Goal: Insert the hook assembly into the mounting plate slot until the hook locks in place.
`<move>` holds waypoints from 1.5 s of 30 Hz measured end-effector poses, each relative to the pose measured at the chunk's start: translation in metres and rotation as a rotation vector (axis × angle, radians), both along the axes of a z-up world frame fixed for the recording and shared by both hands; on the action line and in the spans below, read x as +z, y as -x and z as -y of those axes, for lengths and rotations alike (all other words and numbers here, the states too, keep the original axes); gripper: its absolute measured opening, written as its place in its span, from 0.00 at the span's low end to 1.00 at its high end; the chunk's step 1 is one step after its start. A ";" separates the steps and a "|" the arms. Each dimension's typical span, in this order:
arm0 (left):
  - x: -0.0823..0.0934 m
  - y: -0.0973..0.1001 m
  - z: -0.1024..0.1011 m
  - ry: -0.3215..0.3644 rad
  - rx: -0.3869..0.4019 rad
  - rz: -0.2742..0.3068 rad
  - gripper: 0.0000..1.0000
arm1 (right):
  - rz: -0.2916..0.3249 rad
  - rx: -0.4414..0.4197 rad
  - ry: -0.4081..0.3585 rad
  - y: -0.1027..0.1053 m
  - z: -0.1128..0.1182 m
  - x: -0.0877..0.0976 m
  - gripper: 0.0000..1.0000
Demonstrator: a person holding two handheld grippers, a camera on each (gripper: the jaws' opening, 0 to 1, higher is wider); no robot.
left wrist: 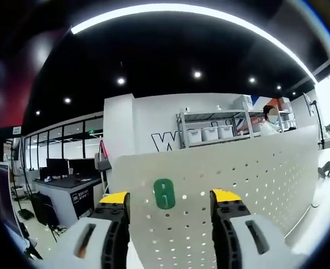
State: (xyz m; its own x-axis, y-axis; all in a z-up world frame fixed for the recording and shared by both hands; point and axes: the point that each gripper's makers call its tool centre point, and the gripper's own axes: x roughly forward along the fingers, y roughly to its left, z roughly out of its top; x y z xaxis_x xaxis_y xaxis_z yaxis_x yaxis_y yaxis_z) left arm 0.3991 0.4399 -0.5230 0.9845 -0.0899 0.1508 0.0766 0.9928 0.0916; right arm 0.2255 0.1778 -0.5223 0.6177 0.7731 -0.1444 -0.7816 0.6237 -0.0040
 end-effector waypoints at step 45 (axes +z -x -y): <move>0.004 0.131 0.033 0.018 -0.070 -0.032 0.71 | -0.013 0.015 -0.019 0.049 0.003 -0.003 0.60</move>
State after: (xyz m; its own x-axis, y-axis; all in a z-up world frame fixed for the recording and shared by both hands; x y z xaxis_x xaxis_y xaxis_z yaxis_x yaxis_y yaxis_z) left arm 0.2681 0.4073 -0.5190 0.9802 -0.1561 0.1221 0.1483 0.9865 0.0699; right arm 0.1761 0.1751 -0.5256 0.6042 0.7848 -0.1378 -0.7908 0.6119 0.0176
